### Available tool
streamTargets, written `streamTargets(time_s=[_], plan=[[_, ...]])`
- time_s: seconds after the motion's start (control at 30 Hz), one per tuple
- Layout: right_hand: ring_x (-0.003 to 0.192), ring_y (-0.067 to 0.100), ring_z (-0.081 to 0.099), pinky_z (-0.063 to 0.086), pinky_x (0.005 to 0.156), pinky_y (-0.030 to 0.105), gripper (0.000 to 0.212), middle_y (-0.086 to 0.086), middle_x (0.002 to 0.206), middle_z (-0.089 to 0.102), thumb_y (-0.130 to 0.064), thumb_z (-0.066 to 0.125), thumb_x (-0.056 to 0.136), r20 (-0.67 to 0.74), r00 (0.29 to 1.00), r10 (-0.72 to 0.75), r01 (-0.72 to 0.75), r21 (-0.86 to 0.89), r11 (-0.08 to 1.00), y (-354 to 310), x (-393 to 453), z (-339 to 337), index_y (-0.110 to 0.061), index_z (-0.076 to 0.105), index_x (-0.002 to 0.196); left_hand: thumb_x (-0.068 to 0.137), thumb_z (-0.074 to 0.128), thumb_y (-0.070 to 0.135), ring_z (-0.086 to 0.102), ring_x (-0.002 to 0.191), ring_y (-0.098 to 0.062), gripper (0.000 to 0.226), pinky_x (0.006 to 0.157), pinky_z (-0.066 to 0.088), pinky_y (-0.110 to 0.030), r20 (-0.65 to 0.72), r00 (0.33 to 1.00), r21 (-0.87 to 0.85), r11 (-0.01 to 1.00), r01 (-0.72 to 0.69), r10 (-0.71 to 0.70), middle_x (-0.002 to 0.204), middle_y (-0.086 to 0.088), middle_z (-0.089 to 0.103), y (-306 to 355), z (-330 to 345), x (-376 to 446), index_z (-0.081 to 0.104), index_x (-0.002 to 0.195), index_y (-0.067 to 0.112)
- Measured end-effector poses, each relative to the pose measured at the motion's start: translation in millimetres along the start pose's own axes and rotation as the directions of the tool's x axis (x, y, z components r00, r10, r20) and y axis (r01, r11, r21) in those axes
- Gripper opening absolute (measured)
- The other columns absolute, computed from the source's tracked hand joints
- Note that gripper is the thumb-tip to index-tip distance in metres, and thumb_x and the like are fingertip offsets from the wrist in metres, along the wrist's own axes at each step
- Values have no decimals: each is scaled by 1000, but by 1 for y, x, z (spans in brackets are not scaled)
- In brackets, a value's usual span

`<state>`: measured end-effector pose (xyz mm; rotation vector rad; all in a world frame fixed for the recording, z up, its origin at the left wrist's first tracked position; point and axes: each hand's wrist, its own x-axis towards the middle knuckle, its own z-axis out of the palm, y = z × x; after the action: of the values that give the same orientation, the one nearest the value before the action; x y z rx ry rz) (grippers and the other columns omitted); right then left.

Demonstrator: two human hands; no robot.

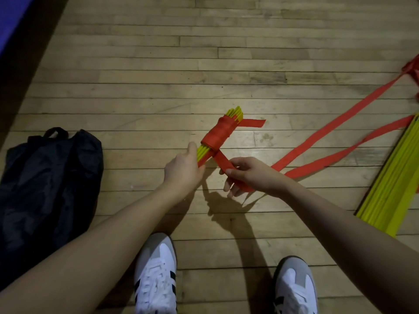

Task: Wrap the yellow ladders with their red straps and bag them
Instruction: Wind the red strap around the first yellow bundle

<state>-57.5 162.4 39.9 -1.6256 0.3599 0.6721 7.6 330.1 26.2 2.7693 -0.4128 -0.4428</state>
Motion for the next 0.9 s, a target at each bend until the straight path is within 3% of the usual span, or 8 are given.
streamTargets(time_s=[0.17,0.3,0.37,0.5,0.63,0.7,0.8,0.9], plan=[[59,26,62,51,54,26,15,13,74,65,-13,45,102,-72,996,-52,59,102,993,-2,0,-1,-8,59,100,92,55,44,62,85,-27,48,75,54,-40,145,989,-183,981,58,-31,98,-6,56,4,-3,2,30,119,13],[54,23,61,50,53,26,16,12,72,64,-13,45,102,-115,992,-57,66,77,995,1,3,0,-4,58,99,98,42,42,50,115,-33,48,90,41,-38,326,945,-175,984,43,16,126,-16,47,4,-4,3,35,134,12],[53,22,61,50,53,26,19,12,70,64,-12,45,101,-127,991,-51,60,61,996,1,4,2,1,58,102,92,51,50,50,115,-28,53,94,44,-39,265,962,-173,985,-25,71,123,-10,49,-1,-1,-1,43,133,18],[56,20,63,50,59,28,19,11,69,65,-12,46,101,-102,994,-39,45,51,998,-2,0,2,1,59,96,77,63,60,53,97,-20,41,79,48,-37,71,993,-157,984,-80,92,102,-1,51,-5,2,-10,55,99,25],[69,27,65,54,78,39,24,15,74,66,-8,47,100,-79,996,-43,41,-23,999,-5,-3,0,13,57,106,83,66,51,56,98,-24,49,77,48,-36,-20,999,-176,984,-35,32,109,-4,51,-5,2,-11,54,116,17],[73,30,65,55,78,37,25,17,77,66,-7,47,100,-64,997,-40,39,-18,999,-5,-4,1,15,54,109,85,64,50,59,94,-25,48,70,44,-33,-51,998,-76,997,-28,24,103,-4,57,-3,1,-8,50,114,14],[78,31,67,56,70,33,18,15,81,65,-9,45,101,-21,999,-29,28,-24,999,-7,-5,0,4,51,112,89,57,52,62,94,-29,52,65,38,-32,-47,997,90,994,-55,60,102,-8,60,3,-1,-1,43,115,9],[80,33,66,55,72,43,10,13,80,62,-11,43,102,38,999,1,0,-21,1000,-4,-7,-2,-12,48,111,90,56,53,62,96,-32,56,65,37,-33,-35,999,117,993,-24,28,107,-11,60,4,-4,11,40,118,6]])
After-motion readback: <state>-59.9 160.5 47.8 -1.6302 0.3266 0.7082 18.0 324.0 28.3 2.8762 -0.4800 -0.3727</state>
